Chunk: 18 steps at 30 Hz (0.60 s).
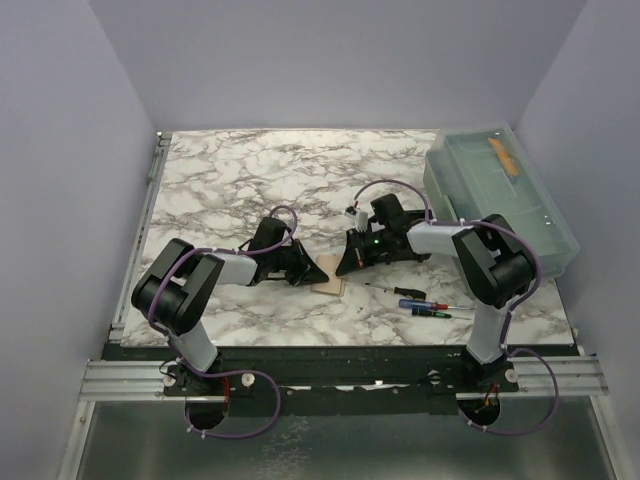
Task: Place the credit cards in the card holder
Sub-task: Close the card holder at the center of the board.
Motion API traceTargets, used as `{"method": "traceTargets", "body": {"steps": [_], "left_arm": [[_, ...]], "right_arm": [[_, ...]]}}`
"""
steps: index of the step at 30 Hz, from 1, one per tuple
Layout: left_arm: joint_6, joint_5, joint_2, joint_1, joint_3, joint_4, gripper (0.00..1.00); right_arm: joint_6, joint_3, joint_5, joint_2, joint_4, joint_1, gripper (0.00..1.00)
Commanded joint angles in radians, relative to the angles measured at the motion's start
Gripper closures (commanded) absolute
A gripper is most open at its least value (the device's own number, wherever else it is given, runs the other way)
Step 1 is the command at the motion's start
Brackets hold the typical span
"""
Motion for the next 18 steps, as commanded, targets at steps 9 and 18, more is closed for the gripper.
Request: {"method": "traceTargets", "body": {"steps": [9,18], "left_arm": [[0.035,-0.092,0.016,0.006,-0.001,-0.065,1.0],[0.035,-0.092,0.013,0.006,-0.004,-0.065,1.0]], "right_arm": [[-0.044,0.036,-0.037,0.039,-0.042,0.02,1.0],[-0.042,0.048,-0.036,0.056,-0.041,0.026,1.0]]}}
